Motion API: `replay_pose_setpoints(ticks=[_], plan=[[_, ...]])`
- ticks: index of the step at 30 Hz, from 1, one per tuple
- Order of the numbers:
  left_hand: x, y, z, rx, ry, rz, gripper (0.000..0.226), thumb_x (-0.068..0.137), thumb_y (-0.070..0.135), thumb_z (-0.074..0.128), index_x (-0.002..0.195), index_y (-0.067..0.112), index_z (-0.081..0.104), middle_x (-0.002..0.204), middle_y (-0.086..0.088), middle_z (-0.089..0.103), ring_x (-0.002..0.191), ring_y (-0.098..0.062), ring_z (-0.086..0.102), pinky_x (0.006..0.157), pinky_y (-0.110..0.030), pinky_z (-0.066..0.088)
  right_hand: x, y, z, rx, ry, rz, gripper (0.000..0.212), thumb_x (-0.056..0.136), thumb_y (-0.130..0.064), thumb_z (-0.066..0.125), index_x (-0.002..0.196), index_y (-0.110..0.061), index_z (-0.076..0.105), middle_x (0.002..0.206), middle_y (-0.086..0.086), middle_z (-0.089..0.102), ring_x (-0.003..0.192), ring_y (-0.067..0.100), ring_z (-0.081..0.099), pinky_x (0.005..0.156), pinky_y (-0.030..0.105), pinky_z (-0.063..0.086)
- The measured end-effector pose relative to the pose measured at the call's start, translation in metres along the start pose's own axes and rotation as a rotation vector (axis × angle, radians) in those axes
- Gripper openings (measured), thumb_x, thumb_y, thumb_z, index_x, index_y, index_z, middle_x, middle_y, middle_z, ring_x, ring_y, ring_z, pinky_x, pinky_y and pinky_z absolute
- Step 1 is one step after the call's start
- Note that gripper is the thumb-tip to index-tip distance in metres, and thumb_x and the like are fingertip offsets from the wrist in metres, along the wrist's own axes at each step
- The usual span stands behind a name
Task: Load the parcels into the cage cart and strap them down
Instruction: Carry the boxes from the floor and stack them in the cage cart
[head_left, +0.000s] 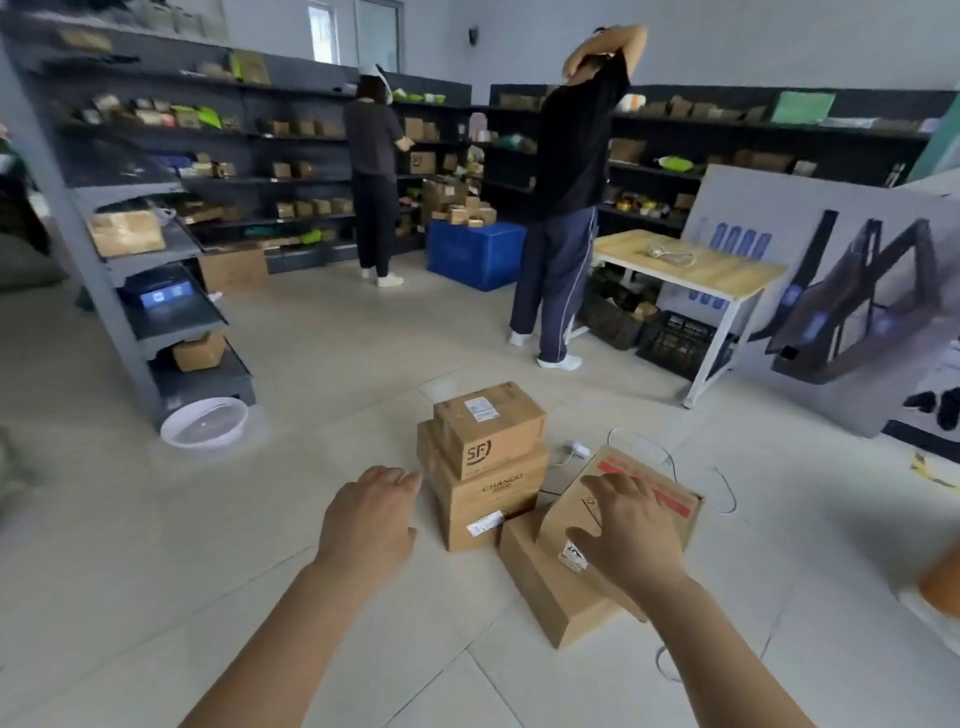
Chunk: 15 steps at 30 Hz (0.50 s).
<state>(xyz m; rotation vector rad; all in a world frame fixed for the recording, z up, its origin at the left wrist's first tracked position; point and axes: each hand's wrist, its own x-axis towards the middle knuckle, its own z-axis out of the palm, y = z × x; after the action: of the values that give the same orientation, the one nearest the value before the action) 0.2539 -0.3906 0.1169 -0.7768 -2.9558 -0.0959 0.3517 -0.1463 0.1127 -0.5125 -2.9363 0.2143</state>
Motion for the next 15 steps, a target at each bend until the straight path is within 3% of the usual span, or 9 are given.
replay_pose_setpoints(ticks=[5,10,15], plan=[[0.079,0.04,0.03,-0.021,-0.058,0.13,0.047,0.091,0.027,0.056,0.136,0.021,0.046,0.134,0.005,0.051,0.128,-0.015,0.044,0.096,-0.029,0.043,0.041,0.05,0.008,-0.026,-0.062,0.153,0.063,0.088,-0.045,0.061,0.143,-0.026,0.039,0.146,-0.002,0.04,0.136,0.021,0.033,0.109,0.032,0.031],[0.143,0.085,0.066,-0.065,-0.165,0.199,0.029,0.088,0.026,0.054,0.116,0.023,0.054,0.116,0.006,0.057,0.114,-0.017,0.052,0.074,-0.026,0.04,0.074,0.11,0.029,-0.044,-0.137,0.26,0.065,0.087,-0.043,0.06,0.145,-0.025,0.037,0.144,-0.001,0.042,0.133,0.021,0.036,0.108,0.031,0.031],[0.207,0.145,0.108,-0.088,-0.239,0.225,0.032,0.089,0.031,0.058,0.119,0.022,0.053,0.123,0.004,0.057,0.115,-0.017,0.053,0.084,-0.029,0.046,0.117,0.183,0.051,-0.074,-0.218,0.318,0.063,0.088,-0.043,0.06,0.144,-0.023,0.038,0.14,0.001,0.046,0.131,0.021,0.037,0.108,0.033,0.032]])
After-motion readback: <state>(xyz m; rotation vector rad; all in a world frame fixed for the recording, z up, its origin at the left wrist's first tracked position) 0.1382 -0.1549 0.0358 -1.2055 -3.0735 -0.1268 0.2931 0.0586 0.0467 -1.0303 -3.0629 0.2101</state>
